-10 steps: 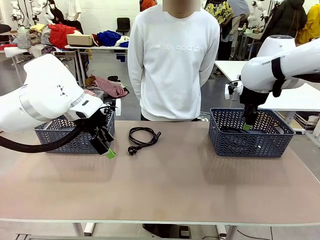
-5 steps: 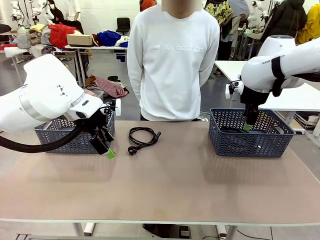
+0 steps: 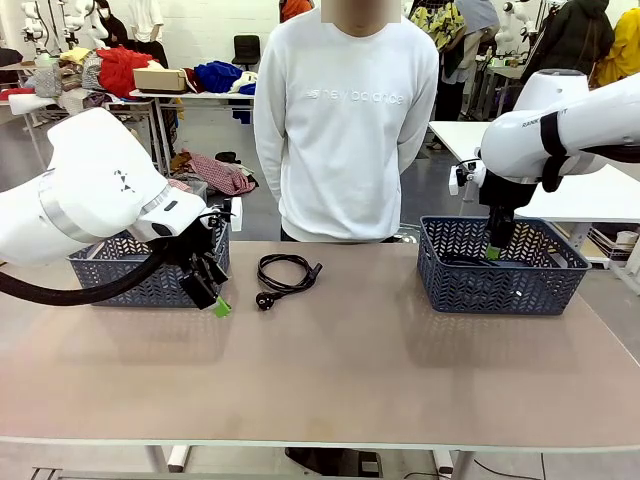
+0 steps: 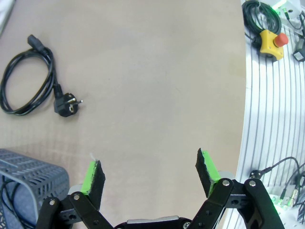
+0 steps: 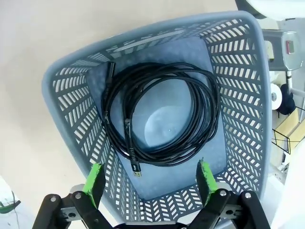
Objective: Organize the cables according to human instructions.
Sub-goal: Pick up a bundle of cables and place it in the basket indicated by the human.
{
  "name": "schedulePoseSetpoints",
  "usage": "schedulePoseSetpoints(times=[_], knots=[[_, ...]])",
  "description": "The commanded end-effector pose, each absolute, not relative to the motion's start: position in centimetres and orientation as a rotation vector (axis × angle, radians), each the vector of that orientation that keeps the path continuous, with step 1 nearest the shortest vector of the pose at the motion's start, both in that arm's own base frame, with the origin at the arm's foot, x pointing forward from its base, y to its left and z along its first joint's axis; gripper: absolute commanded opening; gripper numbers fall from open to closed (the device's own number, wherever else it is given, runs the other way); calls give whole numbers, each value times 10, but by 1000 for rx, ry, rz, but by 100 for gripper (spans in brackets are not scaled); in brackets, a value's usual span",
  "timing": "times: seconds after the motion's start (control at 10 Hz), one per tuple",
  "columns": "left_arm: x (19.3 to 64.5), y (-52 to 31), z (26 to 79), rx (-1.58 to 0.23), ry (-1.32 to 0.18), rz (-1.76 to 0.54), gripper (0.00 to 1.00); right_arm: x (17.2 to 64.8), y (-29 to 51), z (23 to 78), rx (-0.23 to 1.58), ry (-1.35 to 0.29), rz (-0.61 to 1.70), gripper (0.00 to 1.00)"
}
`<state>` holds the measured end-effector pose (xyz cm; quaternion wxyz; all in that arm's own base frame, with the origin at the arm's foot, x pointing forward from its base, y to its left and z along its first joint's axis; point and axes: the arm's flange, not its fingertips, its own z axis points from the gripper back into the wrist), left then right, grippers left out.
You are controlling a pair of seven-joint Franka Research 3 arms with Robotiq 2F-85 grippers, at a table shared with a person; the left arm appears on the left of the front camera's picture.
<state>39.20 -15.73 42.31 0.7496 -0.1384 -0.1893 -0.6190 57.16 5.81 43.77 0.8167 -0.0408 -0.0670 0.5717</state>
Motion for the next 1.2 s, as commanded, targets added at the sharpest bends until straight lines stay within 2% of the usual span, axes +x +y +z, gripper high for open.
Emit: schedulePoseSetpoints(times=[0.0,0.5,1.1], knots=[[391,-155,424,-308,-408,-1349,100,572,58,438,-87,-143,1219,100],[391,-155,424,-308,-408,-1349,100,560,75,478,-11,-292,1037,100],[391,-155,424,-308,-408,-1349,100,488,127,491,130,-413,923,100]])
